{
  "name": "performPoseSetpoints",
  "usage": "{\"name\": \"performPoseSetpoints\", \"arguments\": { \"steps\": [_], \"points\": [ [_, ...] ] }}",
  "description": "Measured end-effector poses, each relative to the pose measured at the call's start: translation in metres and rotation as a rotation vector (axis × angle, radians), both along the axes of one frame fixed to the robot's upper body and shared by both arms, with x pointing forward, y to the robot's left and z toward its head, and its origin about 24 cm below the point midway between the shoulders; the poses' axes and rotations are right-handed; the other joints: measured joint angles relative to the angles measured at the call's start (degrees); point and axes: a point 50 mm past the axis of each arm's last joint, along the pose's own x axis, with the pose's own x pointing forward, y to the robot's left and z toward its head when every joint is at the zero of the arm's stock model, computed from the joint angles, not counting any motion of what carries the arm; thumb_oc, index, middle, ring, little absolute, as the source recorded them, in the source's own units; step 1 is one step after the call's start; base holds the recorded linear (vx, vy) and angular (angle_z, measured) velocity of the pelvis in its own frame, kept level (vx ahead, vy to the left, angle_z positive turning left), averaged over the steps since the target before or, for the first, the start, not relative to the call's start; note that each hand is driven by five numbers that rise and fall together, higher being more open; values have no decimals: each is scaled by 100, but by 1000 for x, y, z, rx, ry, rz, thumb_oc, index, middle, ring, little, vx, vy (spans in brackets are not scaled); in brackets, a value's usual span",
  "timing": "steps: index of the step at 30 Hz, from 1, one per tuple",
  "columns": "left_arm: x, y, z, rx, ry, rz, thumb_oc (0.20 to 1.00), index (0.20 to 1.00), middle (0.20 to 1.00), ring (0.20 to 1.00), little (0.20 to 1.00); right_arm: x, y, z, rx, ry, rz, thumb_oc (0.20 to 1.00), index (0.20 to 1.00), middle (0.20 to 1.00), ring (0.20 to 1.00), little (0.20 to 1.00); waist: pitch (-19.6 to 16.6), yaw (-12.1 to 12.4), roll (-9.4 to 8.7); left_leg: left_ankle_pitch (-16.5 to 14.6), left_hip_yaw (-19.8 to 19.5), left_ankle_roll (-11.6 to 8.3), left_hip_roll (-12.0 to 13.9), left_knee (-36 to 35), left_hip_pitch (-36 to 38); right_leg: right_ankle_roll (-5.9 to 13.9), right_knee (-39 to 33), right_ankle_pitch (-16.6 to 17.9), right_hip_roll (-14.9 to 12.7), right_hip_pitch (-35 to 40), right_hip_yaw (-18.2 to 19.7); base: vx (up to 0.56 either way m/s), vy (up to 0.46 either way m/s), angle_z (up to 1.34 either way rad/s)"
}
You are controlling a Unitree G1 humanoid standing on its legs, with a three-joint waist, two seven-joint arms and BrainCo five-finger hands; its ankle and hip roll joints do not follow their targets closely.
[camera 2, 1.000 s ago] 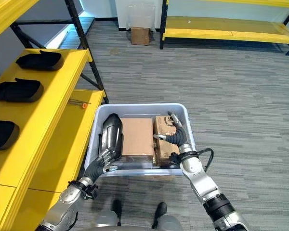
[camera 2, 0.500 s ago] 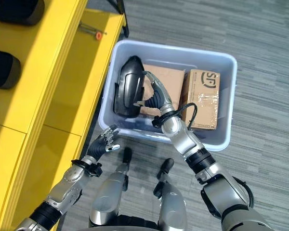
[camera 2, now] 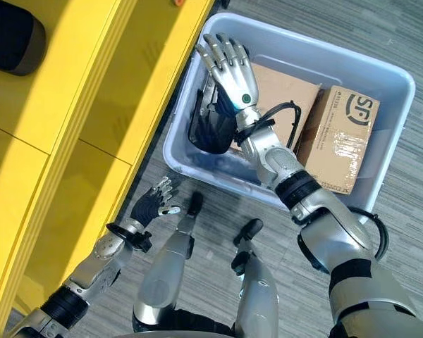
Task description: Move parts from the plastic box to the shelf.
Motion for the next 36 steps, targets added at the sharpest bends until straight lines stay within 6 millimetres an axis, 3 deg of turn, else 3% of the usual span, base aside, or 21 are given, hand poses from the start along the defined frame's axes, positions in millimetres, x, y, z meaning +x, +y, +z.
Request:
{"name": "performPoseSetpoints", "arguments": {
  "steps": [9,13,20,24,30,36],
  "points": [
    [1,2,2,-2,-15,-12,1000,1000,1000,1000,1000,21,-29,-27,-155,108,-268,1000,1000,1000,1000,1000,-1,169,0,9,-120,1,-12,78,-232,-12,21,-9,-13,-132,-126,6,-21,6],
    [1,1,3,-4,-21,-26,1000,1000,1000,1000,1000,29,-52,-43,-86,248,-434,1000,1000,1000,1000,1000,-1,219,-1,14,-193,-3,-18,197,-593,-21,130,-26,-35,-448,-178,-2,-14,7],
    [3,6,8,-9,-35,-5,1000,1000,1000,1000,1000,34,-70,-67,-136,500,-615,1000,1000,1000,1000,1000,-2,225,0,18,-219,-12,-32,197,-591,-4,227,-104,-70,-470,-185,28,-45,1],
    [3,6,9,-6,-27,-8,1000,1000,1000,1000,1000,36,-81,-64,-114,615,-751,1000,1000,1000,1000,1000,-8,253,-2,26,-228,-13,-41,213,-563,-15,302,-119,-96,-459,-192,-1,-37,2],
    [3,3,14,-11,-41,-23,1000,1000,1000,1000,1000,33,-103,-65,-35,648,-878,1000,1000,1000,1000,1000,-10,311,0,35,-228,-2,-61,234,-511,-9,315,-111,-117,-400,-191,-13,2,0],
    [3,2,14,-5,-33,-27,1000,1000,1000,1000,1000,31,-111,-69,-38,675,-930,1000,1000,1000,1000,1000,-15,200,-5,37,-198,1,-58,270,-484,-2,266,-85,-107,-351,-171,-29,3,-2]
  ]
}}
